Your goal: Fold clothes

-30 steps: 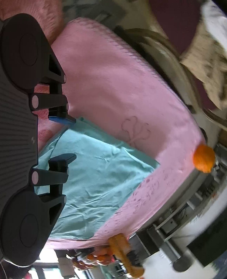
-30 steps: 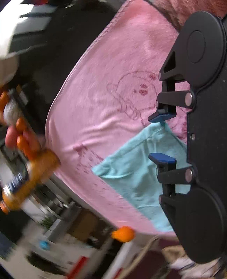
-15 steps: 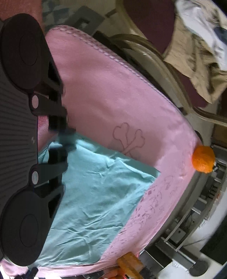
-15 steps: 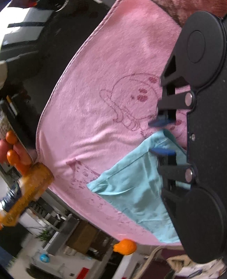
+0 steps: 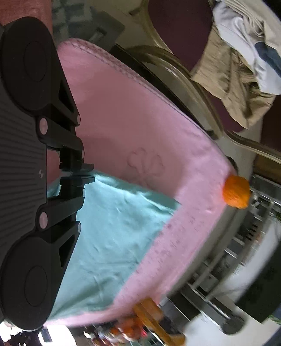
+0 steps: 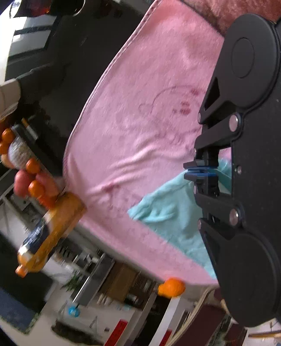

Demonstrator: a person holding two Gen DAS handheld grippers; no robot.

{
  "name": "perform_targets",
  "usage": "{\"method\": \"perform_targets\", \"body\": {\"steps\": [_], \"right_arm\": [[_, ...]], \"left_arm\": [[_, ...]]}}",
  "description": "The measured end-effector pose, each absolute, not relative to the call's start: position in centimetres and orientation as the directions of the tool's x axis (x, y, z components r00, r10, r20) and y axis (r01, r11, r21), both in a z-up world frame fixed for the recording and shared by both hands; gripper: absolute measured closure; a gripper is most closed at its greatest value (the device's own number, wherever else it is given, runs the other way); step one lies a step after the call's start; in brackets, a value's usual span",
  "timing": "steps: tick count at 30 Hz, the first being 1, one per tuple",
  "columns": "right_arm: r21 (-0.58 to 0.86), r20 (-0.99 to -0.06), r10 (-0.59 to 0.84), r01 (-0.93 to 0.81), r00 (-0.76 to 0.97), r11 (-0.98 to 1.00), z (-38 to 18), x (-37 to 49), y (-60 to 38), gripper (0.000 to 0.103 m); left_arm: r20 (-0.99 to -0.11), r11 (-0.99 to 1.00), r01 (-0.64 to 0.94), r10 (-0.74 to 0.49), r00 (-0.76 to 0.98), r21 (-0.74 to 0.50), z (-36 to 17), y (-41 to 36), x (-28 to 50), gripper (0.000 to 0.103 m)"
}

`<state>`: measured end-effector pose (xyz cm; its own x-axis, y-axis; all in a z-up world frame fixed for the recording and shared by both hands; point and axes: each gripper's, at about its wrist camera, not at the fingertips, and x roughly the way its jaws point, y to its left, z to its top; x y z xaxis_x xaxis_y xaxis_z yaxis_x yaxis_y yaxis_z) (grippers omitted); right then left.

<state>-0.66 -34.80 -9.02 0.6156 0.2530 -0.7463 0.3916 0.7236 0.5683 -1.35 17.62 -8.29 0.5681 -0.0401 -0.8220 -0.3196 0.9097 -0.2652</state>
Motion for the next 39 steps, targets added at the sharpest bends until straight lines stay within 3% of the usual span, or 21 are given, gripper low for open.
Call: {"method": "perform_targets", "body": {"steps": [3,6,10,14,19,23,25,27,28,33,39], "right_arm": [[0.485,-0.806,0.216,0.405,0.552,0.775,-10.2,-0.1,-33.9,0.100],[0.422,-0.833,0.188,0.377,0.519,0.824,-10.3,0.4,-32.8,0.092],[0.445,-0.792,0.200,0.321,0.578,0.836,-7.6,0.1,-32.5,0.080],[0.518,-0.708,0.296,0.187,0.641,0.835,-2.8,1.4,-31.7,0.065],[0.568,-0.611,0.370,0.062,0.699,0.821,0.7,6.5,-30.2,0.055],[0.592,-0.589,0.390,0.049,0.708,0.805,0.4,11.8,-29.7,0.049],[0.581,-0.620,0.370,0.088,0.692,0.809,-1.4,14.4,-29.9,0.051],[0.521,-0.680,0.339,0.104,0.650,0.847,-3.8,16.7,-29.5,0.080],[0.481,-0.708,0.320,0.097,0.629,0.872,-4.8,17.5,-29.0,0.085],[0.274,-0.776,0.249,-0.047,0.579,0.961,-7.3,20.1,-25.7,0.084],[0.234,-0.794,0.233,-0.072,0.562,0.970,-8.6,22.2,-24.3,0.084]], "left_arm": [[-0.872,0.940,-0.317,0.047,0.488,-0.127,-9.9,16.3,-0.6,0.098],[-0.857,0.951,-0.303,0.107,0.504,-0.059,-9.3,16.0,-0.9,0.082],[-0.805,0.950,-0.299,0.106,0.584,-0.092,-6.3,16.8,-1.3,0.080],[-0.729,0.966,-0.211,0.036,0.683,-0.150,-2.5,16.7,0.7,0.069],[-0.706,0.981,-0.147,0.012,0.708,-0.131,-0.6,15.8,6.8,0.072],[-0.737,0.994,-0.078,-0.002,0.676,-0.074,-2.8,13.7,11.3,0.085],[-0.754,0.998,-0.042,-0.007,0.657,-0.045,-4.0,12.6,13.5,0.085],[-0.771,1.000,-0.013,0.022,0.636,0.018,-5.7,11.5,15.1,0.085],[-0.782,0.999,-0.003,0.043,0.622,0.052,-6.7,11.1,15.8,0.085],[-0.838,0.995,-0.018,0.092,0.538,0.098,-9.7,11.4,17.9,0.083],[-0.852,0.996,-0.048,0.085,0.517,0.071,-10.1,12.1,18.4,0.078]]}}
